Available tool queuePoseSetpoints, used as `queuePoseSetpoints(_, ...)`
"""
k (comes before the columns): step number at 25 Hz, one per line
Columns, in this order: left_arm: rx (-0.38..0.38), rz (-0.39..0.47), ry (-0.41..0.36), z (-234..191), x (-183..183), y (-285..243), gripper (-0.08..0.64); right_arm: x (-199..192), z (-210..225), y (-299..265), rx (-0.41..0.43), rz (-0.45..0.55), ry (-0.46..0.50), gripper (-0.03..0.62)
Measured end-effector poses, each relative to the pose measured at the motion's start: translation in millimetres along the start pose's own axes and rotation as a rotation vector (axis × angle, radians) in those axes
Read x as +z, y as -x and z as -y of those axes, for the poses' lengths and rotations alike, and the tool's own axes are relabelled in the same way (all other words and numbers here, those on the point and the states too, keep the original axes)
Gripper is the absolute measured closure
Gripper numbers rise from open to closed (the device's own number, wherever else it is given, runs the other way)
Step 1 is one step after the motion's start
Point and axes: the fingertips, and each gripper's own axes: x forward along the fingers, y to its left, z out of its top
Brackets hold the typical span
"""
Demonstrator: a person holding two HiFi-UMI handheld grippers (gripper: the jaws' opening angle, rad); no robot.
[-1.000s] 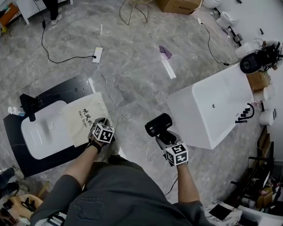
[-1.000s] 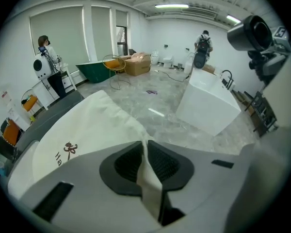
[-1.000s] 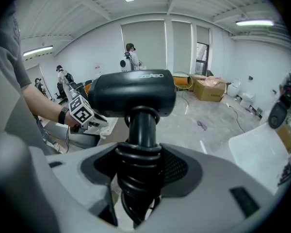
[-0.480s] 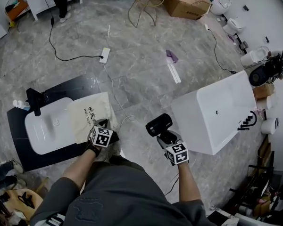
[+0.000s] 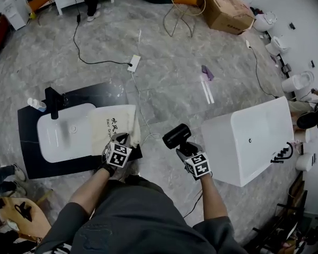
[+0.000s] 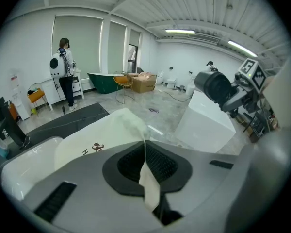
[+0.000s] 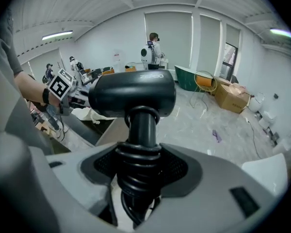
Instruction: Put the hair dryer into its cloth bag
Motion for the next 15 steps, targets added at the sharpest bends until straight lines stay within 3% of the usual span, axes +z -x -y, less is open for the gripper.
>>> queuePoseSetpoints(15, 0.017, 0.037, 0.027, -6, -3, 21, 0.552, 29, -44, -97, 0.166, -0.119, 0.186, 0.351)
